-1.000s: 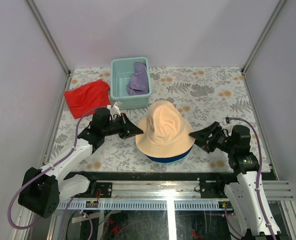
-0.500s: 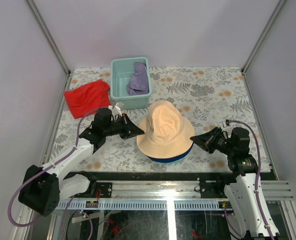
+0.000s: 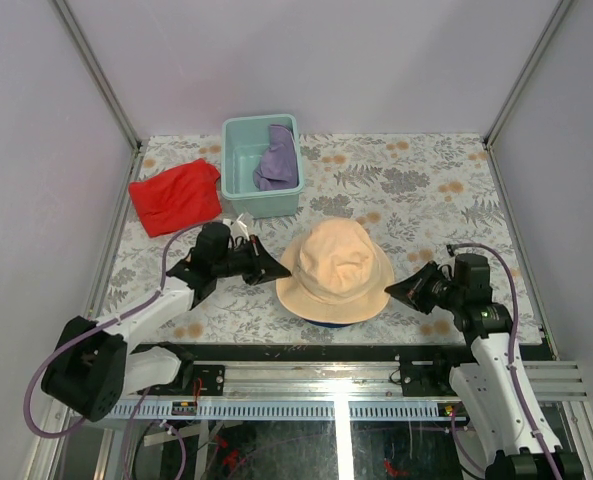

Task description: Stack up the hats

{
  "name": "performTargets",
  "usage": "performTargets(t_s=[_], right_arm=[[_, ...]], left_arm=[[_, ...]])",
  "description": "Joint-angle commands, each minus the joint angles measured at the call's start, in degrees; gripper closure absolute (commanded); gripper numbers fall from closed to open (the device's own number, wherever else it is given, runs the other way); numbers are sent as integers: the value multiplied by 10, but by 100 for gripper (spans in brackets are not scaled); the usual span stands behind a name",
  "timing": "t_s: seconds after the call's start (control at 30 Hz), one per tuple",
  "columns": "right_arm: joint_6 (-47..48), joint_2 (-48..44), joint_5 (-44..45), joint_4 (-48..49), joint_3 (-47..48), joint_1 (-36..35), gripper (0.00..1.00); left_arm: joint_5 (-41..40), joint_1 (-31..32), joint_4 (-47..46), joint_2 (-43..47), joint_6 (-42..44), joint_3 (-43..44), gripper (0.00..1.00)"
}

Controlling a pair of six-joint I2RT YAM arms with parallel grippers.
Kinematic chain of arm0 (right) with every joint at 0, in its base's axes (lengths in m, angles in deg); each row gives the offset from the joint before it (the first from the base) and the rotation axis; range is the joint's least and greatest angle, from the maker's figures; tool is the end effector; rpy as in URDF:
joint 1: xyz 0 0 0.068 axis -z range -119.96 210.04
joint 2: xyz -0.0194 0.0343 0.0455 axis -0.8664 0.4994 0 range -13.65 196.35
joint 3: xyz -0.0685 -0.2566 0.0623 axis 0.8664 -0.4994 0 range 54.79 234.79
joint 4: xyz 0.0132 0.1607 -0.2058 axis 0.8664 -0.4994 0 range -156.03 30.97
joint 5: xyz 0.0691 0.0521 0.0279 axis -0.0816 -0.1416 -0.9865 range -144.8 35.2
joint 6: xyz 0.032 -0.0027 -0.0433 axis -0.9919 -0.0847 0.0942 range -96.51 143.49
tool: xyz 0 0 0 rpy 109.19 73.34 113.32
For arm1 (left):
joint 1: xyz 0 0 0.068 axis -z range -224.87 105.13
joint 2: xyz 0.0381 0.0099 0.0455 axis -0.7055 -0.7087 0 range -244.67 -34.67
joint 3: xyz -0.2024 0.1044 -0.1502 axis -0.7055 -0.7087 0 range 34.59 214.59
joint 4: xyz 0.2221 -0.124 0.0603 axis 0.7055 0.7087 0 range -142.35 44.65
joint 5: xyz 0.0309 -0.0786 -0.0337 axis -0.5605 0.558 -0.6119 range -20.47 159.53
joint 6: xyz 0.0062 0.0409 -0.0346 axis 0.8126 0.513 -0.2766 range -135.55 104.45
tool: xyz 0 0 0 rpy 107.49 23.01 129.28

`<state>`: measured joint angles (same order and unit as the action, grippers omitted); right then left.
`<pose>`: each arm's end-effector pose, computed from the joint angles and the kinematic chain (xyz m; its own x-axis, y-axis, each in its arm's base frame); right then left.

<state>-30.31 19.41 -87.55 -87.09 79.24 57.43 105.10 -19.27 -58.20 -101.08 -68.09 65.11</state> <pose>0.1324 0.0254 0.2181 -0.7331 0.6459 -0.2130 0.2027 0.5065 0.8381 0.2049 -0.1211 0.2089 -0.9140 -0.2780 -0.2954 0.1316 0.4855 -0.8643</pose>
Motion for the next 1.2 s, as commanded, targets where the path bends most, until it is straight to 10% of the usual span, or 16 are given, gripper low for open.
performTargets(t_s=[0.0, 0.77, 1.17], right_arm=[[86, 30, 72, -46, -4, 2, 100], [136, 96, 89, -18, -21, -2, 100], [130, 97, 74, -29, 35, -2, 88]], left_arm=[[-18, 3, 0, -29, 53, -25, 100], [-37, 2, -34, -121, 119, -48, 100], [-65, 2, 90, 47, 85, -62, 71]])
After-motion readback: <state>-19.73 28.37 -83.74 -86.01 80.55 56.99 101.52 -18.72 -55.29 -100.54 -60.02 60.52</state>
